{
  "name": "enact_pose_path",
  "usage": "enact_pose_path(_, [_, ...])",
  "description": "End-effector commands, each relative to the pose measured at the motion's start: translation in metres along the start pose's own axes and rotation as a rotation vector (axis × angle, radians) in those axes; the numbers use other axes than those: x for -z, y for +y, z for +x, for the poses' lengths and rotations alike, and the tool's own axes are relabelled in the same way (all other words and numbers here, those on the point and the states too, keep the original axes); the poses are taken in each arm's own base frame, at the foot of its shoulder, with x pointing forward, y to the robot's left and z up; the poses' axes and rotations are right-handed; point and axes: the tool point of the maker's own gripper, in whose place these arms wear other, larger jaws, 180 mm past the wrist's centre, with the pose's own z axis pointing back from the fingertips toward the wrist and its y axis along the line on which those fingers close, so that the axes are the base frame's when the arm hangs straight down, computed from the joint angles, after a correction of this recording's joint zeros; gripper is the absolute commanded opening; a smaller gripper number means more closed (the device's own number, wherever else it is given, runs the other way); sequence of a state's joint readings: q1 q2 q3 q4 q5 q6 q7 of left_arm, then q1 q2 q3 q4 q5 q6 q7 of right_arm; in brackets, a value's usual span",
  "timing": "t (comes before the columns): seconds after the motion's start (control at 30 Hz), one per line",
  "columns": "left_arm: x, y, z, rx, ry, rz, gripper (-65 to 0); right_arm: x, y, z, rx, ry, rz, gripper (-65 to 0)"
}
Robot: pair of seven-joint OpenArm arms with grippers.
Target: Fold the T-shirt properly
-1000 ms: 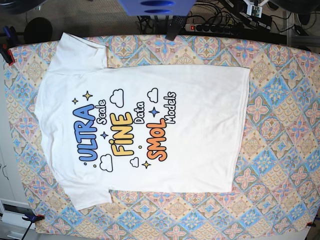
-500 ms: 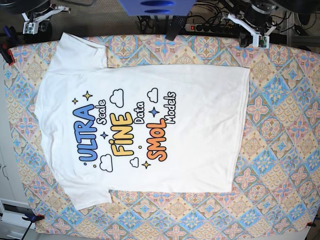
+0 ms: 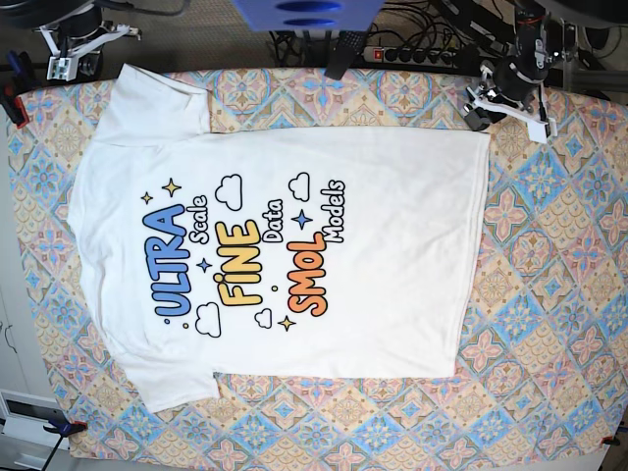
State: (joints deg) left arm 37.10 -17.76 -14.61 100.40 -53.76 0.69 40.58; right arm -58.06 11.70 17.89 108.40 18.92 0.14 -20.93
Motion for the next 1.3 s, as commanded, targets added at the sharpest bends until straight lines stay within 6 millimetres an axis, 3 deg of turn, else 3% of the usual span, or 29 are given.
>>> enact_pose_path(0.0, [0.001, -0.001, 0.005, -0.017, -0.007, -0.007, -43.7, -0.003, -0.004, 0.005, -0.012, -0.018, -0.006, -65.0])
enact_pose_path(0.2, [0.011, 0.008, 0.008, -0.135, -0.010, 0.009, -43.7, -0.002, -0.003, 0.007, -0.010, -0.024, -0.006, -65.0])
enact_pose_path(0.53, [0.029, 0.021, 0.005, -0.190, 0.007, 0.033, -43.7, 0.001, -0.002, 0.012, -0.006, -0.038, -0.005, -65.0])
enact_pose_path(0.93, [0.051, -0.001, 0.002, -0.251, 0.017, -0.019, -44.7, 0.001, -0.002, 0.012, -0.004, -0.037, -0.005, -65.0])
enact_pose_path(1.03, [0.053, -0.006, -0.002, -0.236, 0.030, -0.030, -50.3, 0.003, -0.002, 0.011, -0.001, -0.023, -0.005, -65.0])
enact_pose_path(1.17, [0.051, -0.013, 0.000, -0.185, 0.023, -0.082, -65.0, 0.017, 0.002, 0.018, 0.021, 0.016, -0.005, -60.5])
enact_pose_path(1.27, [0.050, -0.012, 0.000, -0.180, 0.023, -0.084, -65.0, 0.021, 0.004, 0.018, 0.028, 0.035, -0.003, -55.9])
